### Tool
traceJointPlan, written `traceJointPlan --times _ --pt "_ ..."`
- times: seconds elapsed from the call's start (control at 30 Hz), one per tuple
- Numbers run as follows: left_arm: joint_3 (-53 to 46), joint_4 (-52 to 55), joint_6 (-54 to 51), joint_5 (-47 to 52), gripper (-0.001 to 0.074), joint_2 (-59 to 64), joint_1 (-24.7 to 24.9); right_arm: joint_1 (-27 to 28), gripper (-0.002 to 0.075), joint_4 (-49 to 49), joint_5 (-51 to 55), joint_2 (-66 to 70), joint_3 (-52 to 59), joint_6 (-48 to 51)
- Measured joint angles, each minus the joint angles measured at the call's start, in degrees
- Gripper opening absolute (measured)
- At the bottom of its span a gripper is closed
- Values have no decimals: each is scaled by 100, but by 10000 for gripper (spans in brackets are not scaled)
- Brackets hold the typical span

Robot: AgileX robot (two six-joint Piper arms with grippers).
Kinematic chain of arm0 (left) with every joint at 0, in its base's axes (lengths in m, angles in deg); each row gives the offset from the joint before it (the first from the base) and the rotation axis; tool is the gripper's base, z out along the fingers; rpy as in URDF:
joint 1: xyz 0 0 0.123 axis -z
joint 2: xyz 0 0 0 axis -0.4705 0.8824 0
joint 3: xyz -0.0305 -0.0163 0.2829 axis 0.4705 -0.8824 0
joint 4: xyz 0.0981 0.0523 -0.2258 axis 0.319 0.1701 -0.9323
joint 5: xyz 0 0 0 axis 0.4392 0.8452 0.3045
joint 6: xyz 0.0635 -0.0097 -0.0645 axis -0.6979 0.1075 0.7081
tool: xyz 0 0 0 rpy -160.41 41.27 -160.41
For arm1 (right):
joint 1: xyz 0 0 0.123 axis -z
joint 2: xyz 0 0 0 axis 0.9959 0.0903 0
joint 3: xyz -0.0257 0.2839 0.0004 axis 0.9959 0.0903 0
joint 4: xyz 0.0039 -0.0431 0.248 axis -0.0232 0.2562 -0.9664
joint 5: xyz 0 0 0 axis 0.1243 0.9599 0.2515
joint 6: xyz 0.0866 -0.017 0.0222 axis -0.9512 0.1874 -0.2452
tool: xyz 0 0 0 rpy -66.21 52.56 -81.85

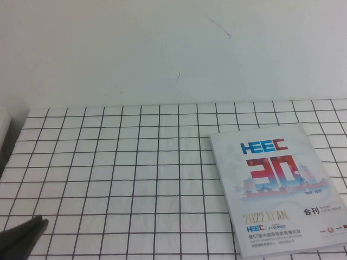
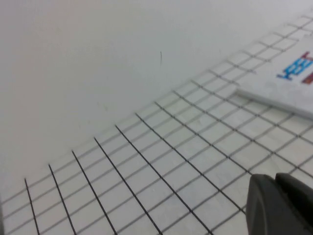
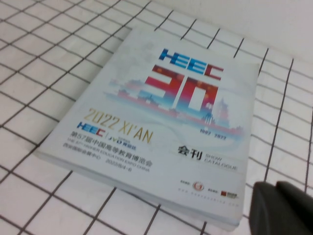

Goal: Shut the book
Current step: 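Close the open booklet and leave it lying on the table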

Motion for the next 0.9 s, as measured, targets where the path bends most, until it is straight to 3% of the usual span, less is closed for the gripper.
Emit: traceJointPlan --times 0.4,0.57,0.7,0.9 --pt "-1251 -45 502 19 -2 -324 -109 0 -3 -12 -34 0 531 0" --pt "-1647 -352 589 93 -2 -1197 -760 0 -3 -24 -69 0 533 0" --pt "-1636 -394 545 747 -2 -1926 -1433 0 -3 -24 -69 0 543 0" --pt "-1636 -407 -132 832 -2 -2026 -1987 0 -3 -34 -69 0 543 0"
